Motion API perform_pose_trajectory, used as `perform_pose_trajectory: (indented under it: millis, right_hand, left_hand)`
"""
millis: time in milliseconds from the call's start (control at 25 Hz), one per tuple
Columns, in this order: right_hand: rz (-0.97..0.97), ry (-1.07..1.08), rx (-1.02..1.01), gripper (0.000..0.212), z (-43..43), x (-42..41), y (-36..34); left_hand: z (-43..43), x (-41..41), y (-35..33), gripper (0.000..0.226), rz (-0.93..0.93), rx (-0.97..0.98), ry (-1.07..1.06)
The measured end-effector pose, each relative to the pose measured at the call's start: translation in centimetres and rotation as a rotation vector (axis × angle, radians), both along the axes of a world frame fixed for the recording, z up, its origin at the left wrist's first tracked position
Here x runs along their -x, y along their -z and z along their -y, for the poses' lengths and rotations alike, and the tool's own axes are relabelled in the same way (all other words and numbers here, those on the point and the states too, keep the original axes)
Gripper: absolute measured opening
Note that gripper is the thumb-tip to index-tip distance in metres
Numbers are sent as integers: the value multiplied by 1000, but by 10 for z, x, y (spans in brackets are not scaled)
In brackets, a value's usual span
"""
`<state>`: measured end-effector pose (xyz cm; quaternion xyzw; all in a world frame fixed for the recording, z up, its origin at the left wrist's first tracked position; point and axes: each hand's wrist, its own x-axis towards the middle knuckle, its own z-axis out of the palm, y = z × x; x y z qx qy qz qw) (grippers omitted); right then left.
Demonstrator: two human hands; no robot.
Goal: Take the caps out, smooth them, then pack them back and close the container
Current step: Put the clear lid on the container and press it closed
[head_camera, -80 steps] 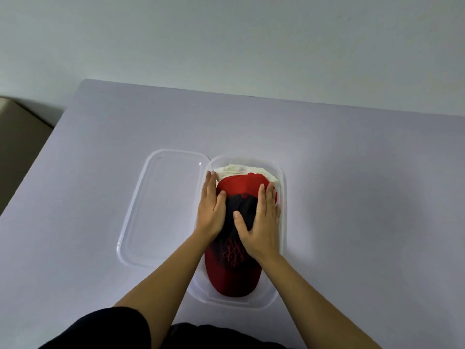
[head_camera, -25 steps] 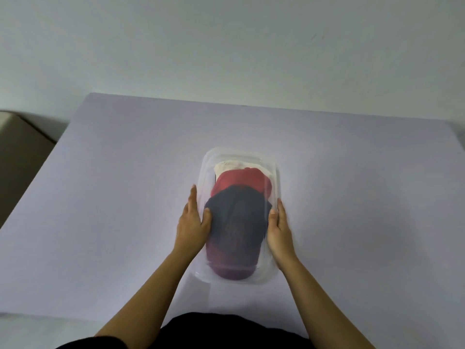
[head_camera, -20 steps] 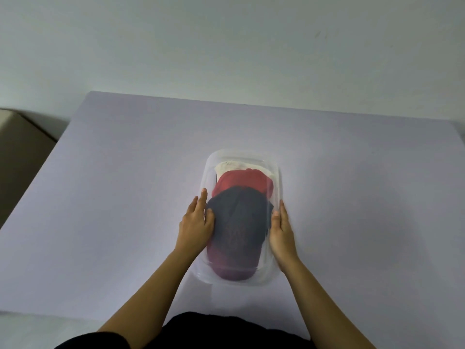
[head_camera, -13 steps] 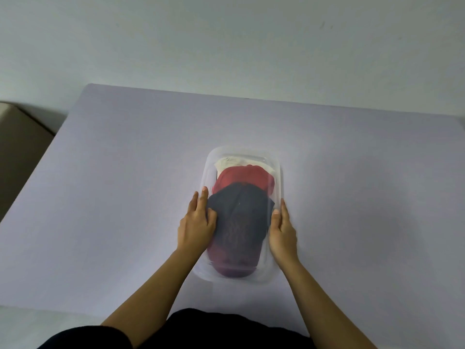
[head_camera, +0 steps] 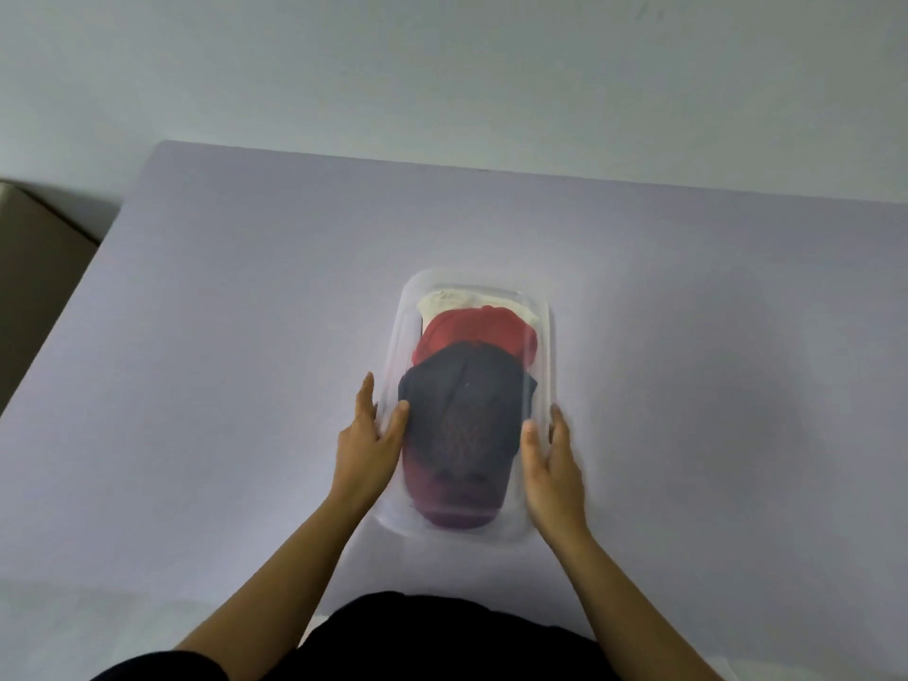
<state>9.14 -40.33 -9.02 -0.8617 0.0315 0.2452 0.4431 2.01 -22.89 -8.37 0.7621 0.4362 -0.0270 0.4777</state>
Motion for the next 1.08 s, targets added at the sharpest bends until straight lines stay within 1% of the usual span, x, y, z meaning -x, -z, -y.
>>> perform_pose_trajectory:
  millis: [80,160,240,440,640,800,1080]
  right_hand:
    - [15,1,-4,60,5,11,0]
    - [53,45,-27,60,7,1,-3]
    - [68,53,-24,59,5,-28,-9]
    - [152,34,-37,58,-3,-131,-19]
    - [126,16,-45,58,-14,-204,-8]
    - [142,-18,-17,60,-23,-237,3]
    - [168,-26,14,60,-39,-261,4]
  left_hand:
    - [8,-1,-4,60,29,39,-57]
    - [13,-17,-11,58,77,36,-75]
    - [12,-45,-16,57,98,33,-76]
    - [-3,-146,-19,58,142,24,-46]
    - [-14,-218,-6,56,101,26,-38]
    - [-24,-249,4,56,90,4,-46]
    - [-38,-278,9,58,77,-61,2]
